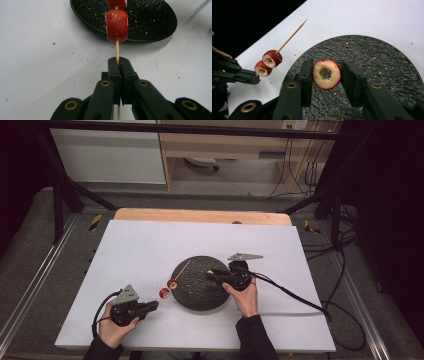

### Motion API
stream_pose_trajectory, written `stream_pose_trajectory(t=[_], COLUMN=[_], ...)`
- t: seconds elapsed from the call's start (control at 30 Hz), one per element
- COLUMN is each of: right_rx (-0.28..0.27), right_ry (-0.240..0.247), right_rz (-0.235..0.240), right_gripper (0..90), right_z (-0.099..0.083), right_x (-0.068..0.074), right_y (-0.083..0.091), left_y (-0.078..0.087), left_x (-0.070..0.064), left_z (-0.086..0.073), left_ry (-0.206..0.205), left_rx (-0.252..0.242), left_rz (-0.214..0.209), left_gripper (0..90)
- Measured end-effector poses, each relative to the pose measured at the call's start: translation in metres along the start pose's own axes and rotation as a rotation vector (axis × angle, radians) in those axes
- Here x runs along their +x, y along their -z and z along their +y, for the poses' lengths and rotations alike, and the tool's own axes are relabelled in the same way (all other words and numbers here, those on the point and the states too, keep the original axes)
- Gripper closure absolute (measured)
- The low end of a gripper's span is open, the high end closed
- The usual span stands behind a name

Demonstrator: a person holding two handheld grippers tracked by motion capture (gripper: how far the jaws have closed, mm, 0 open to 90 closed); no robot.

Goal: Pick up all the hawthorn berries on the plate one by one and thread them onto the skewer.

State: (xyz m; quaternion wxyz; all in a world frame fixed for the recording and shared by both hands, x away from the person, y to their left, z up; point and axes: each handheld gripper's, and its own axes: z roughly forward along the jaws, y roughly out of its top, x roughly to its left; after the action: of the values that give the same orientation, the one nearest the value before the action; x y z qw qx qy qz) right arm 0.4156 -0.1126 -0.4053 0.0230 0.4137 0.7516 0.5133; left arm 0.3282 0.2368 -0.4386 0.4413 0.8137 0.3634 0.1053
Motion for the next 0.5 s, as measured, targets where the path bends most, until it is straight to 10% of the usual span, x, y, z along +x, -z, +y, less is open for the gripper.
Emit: stream_pose_trajectory(t=[0.5], right_rx=[-0.173], right_ry=[-0.086], right_rz=[0.017], right_gripper=[63.4], right_z=[-0.018], right_x=[-0.006], right_y=[0.019], left_y=[-0.006], left_x=[-0.009], left_z=[0.008], left_ry=[-0.011], left_rx=[-0.011], left_rz=[-0.008], left_gripper=[88.5])
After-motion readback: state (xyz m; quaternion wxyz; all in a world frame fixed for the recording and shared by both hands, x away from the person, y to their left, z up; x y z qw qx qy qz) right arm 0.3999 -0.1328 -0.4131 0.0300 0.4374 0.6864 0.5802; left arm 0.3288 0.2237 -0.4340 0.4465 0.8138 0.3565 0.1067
